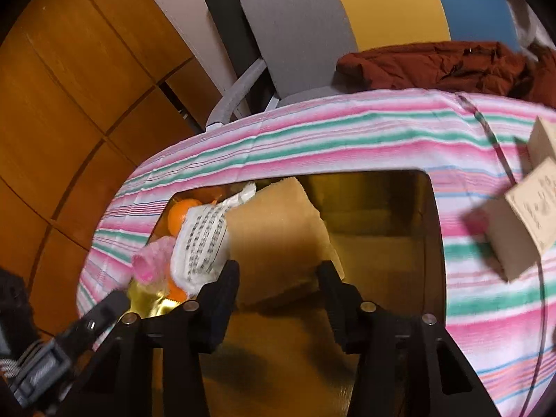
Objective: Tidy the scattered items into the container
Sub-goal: 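Open the right gripper over the tray while the left gripper releases the roller, then move both grippers back toward the remaining items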
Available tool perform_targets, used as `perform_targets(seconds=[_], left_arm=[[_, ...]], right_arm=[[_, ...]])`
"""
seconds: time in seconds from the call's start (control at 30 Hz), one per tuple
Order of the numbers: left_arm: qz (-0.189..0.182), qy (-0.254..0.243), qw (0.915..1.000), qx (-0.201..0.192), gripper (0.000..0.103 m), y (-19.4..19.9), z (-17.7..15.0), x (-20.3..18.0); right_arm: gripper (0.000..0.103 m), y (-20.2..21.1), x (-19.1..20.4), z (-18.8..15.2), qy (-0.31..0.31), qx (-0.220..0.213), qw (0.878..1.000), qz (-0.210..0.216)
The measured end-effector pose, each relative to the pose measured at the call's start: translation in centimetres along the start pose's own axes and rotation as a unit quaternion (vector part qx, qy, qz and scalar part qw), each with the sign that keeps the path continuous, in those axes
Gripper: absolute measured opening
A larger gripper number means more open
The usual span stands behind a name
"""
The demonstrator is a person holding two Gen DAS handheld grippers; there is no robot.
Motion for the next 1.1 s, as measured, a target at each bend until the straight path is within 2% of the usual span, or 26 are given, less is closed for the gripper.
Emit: perform_targets(seconds=[0.1,0.13,0.17,0.37,0.57,0.9,1.1], left_arm=[[-0.006,0.002,1.0,-0.003,0.068,0.5,-0.4,-0.2],[-0.008,0.001,0.9999,-0.006,0.068,0.8,-0.6,-0.4],[-0.01,0.0,0.9999,-0.01,0.068,1.0,-0.6,-0.6],[-0.02,-0.013,0.9995,-0.021,0.066,1.8,-1.4,-2.3],[-0.043,-0.046,0.998,-0.007,0.066,1.7,-3.1,-5.6],[-0.084,-0.085,0.992,0.04,0.066,1.5,-6.9,-11.6],[-0.088,-0.121,0.9869,0.06,0.067,1.5,-8.9,-15.8]], right_arm=[[0.051,0.0,-0.2,0.4,0.009,-0.008,1.0,0.002],[0.054,0.3,-0.4,0.4,0.007,-0.011,1.0,0.01],[0.059,0.9,-0.6,0.4,0.005,-0.018,1.0,0.017],[0.068,5.5,-1.3,-0.9,0.008,-0.069,0.997,0.015],[0.069,9.1,-4.1,-3.2,-0.024,-0.086,0.996,0.008],[0.069,12.6,-10.6,-6.7,-0.079,-0.091,0.992,-0.022],[0.069,15.6,-14.4,-9.3,-0.08,-0.114,0.988,-0.068]])
Point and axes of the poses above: each gripper's, at about its wrist camera, not at the fingertips, and y roughly against the way its jaws point, x to its left, z to its top, the point moved 3 cm from there along -y, roughly the way its jaws point, and after that the axes turned 3 degrees about -y, right-handed, at the moved point
